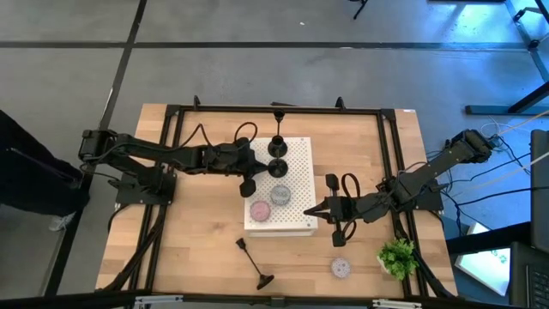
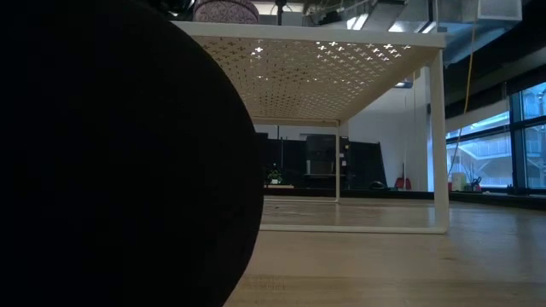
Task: Pick & Place candle stick holders
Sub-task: Put the red patterned scented candle on the shelf
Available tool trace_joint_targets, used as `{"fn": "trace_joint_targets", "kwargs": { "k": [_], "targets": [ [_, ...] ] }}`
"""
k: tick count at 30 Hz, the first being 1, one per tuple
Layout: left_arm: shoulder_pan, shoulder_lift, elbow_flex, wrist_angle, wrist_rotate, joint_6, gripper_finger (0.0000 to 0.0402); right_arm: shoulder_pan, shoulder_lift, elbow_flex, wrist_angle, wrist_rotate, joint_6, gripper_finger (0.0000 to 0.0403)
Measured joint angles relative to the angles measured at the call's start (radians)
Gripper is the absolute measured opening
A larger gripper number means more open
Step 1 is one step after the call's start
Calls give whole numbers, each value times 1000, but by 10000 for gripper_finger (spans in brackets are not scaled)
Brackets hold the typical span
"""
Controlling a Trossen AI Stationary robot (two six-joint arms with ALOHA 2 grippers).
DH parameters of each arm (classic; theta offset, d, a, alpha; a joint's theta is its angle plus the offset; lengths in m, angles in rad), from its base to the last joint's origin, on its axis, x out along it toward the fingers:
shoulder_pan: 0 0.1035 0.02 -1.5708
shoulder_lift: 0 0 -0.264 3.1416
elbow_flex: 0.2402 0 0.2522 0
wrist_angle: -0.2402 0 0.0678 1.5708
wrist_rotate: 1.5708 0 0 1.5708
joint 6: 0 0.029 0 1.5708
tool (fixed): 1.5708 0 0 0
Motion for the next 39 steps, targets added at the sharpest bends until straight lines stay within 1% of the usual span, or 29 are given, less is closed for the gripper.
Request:
{"fn": "trace_joint_targets", "kwargs": {
  "k": [27, 34, 39],
  "targets": [
    [0, 0, 0, -14, 4, 0, 2, 0, 0, 0, 1, 0, 0, 0],
    [0, 25, 0, -1, 4, 0, 2, 0, 0, 0, 2, 0, 0, 0],
    [0, 20, 0, -8, -3, 0, 2, 0, 0, 0, 3, 0, 0, 0]
  ]
}}
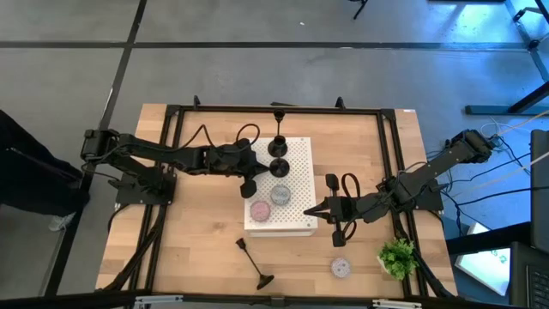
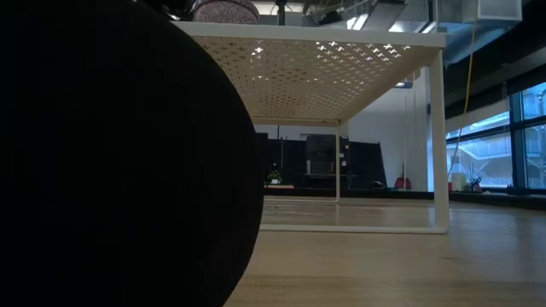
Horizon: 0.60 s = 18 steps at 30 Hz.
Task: Pick & Place candle stick holders
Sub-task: Put the red patterned scented candle on the shelf
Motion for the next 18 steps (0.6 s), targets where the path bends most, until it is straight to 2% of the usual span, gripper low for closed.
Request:
{"fn": "trace_joint_targets", "kwargs": {
  "k": [5, 11, 18],
  "targets": [
    [-16, -34, 0, -16, -17, 8, 2, 0, 0, 0, -2, -7, 0, 0],
    [-49, -91, 0, -52, -103, 18, 2, 0, 0, 0, -8, -8, 2, 0],
    [-170, -212, -1, -60, -196, 59, 1, 12, 0, 0, -5, -7, 3, 0]
  ]
}}
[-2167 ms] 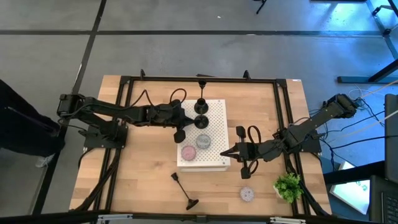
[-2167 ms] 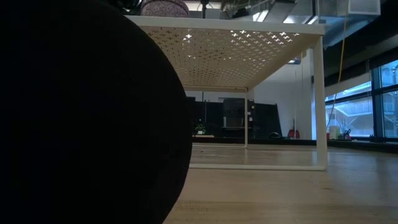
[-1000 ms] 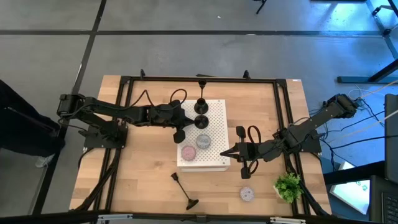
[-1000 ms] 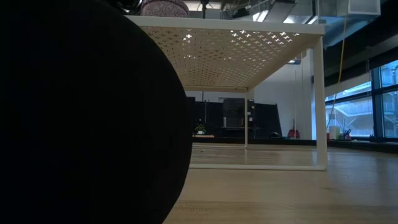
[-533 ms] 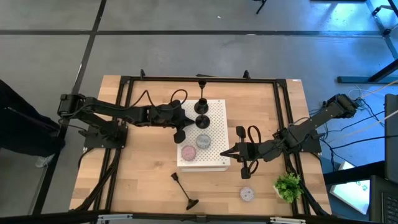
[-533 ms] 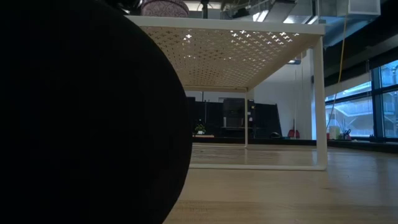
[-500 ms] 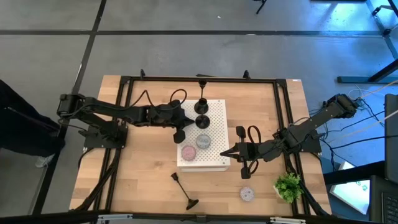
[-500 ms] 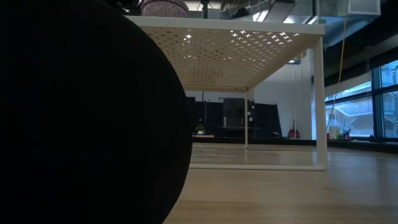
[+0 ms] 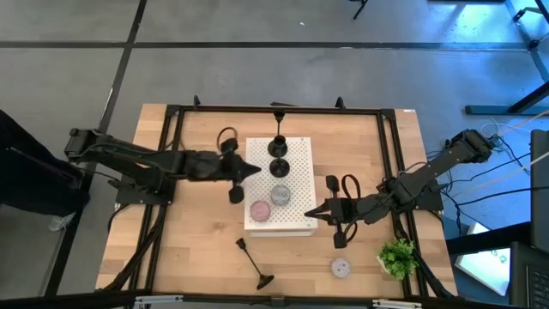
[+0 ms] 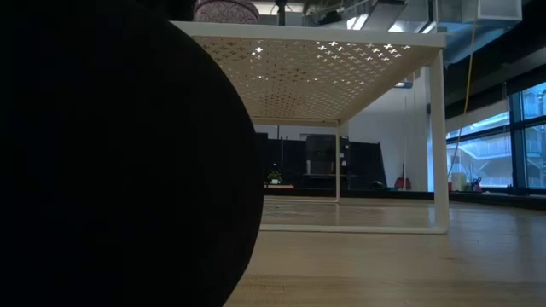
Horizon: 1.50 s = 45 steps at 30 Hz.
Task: Pick & Place candle stick holders
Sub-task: Put the red patterned scented candle on the shelf
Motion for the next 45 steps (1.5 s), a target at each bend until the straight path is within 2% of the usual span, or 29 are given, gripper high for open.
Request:
{"fn": "trace_joint_targets", "kwargs": {
  "k": [3, 7, 14, 16, 23, 30, 33, 37, 42, 45],
  "targets": [
    [-90, -48, 0, 40, -43, 43, 2, 16, 0, 0, 15, 0, -5, 0],
    [-225, -72, 0, 180, -27, 112, 2, 45, 0, 7, 27, 0, -15, 0],
    [-415, -10, 0, 420, 266, 207, 2, 114, 0, 35, 44, -4, -35, 0],
    [-449, 10, 0, 470, 318, 229, 2, 123, 0, 35, 56, -39, -38, 0],
    [-493, 39, 0, 534, 339, 271, 3, 128, 19, 36, 90, -219, 2, 0],
    [-498, 39, 0, 526, 319, 219, 3, 203, 101, 36, 76, -271, 151, 5],
    [-497, 39, 0, 517, 311, 192, 2, 247, 129, 36, 81, -278, 230, 27],
    [-498, 39, 0, 492, 300, 184, 3, 330, 158, 36, 67, -181, 409, 79],
    [-498, 43, 0, 477, 295, 177, 2, 454, 189, 36, -120, -37, 805, 159],
    [-498, 44, 0, 466, 294, 183, 2, 513, 220, 36, -201, 23, 900, 205]
  ]
}}
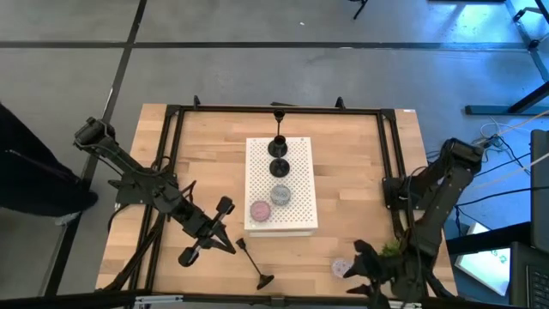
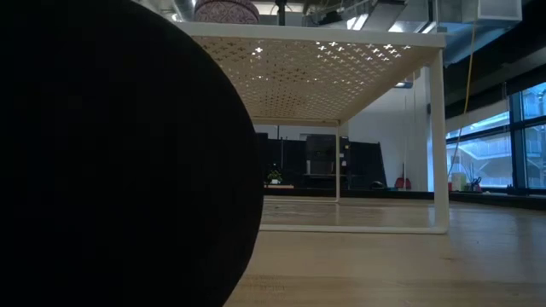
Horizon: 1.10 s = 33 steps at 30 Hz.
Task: Pick & Place candle stick holders
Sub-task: Put the red patterned scented candle on the shelf
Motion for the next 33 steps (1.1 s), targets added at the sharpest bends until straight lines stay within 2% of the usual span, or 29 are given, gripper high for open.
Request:
{"fn": "trace_joint_targets", "kwargs": {
  "k": [7, 15, 20, 28, 33],
  "targets": [
    [1, 0, 0, 0, -2, 2, 2, 20, 105, 0, -12, 24, 12, 292],
    [1, 0, 0, -1, -2, 11, 2, -14, 238, 0, -140, -110, 25, 348],
    [1, 0, 0, -1, -2, 11, 2, -44, 240, 5, -204, -123, 31, 364],
    [1, 0, 0, -15, -2, 11, 2, -60, 237, 9, -197, -173, 41, 363],
    [1, 0, 0, -16, -3, 12, 3, -79, 246, 99, -325, -226, -5, 362]
  ]
}}
